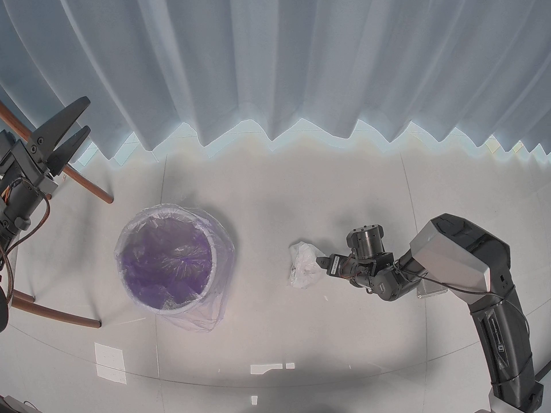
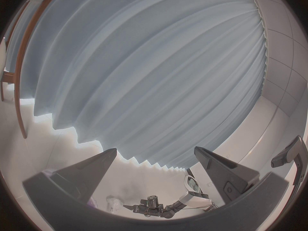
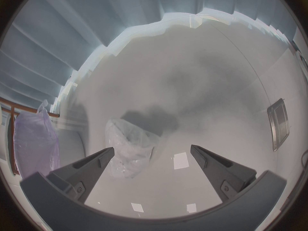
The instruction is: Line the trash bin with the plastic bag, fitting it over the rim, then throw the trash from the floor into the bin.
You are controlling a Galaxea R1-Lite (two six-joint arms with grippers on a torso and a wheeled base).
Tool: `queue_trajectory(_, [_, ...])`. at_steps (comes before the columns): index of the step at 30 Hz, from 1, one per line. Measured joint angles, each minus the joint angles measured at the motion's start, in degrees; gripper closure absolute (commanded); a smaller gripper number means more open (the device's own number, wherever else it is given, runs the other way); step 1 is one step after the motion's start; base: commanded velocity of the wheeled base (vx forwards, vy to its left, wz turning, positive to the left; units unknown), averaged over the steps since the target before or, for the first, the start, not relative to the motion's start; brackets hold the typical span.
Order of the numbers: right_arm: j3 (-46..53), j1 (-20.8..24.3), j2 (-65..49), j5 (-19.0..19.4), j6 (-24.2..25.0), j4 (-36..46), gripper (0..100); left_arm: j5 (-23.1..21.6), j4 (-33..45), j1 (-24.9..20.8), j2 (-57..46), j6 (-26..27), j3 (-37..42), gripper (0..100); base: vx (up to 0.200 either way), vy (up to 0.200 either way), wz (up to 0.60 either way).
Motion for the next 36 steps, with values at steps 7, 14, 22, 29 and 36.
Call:
queue_trajectory(7, [-6.4, 0.4, 3.1, 0.0, 1.5, -1.1, 0, 0.0, -0.1, -0.1, 0.1, 0.0, 0.3, 0, 0.0, 0.0, 0.0])
queue_trajectory(14, [-10.7, 1.4, 5.5, 0.0, 1.7, -1.0, 0, 0.0, -0.1, -0.3, -0.1, 0.0, 1.3, 0, 0.0, 0.0, 0.0])
queue_trajectory(22, [-19.0, 2.1, 9.2, 0.0, 1.3, 1.0, 0, 0.0, -0.2, -1.1, -0.1, 0.0, 1.9, 0, 0.0, 0.0, 0.0])
queue_trajectory(29, [-27.9, 2.5, 12.7, 0.0, 1.1, 8.5, 100, 0.0, -0.2, -1.2, 0.0, 0.0, 2.0, 0, 0.0, 0.0, 0.0])
queue_trajectory(36, [-31.3, 2.7, 16.1, -0.1, 1.0, 11.2, 100, 0.0, -0.1, -1.2, 0.0, 0.1, 2.0, 0, 0.0, 0.0, 0.0])
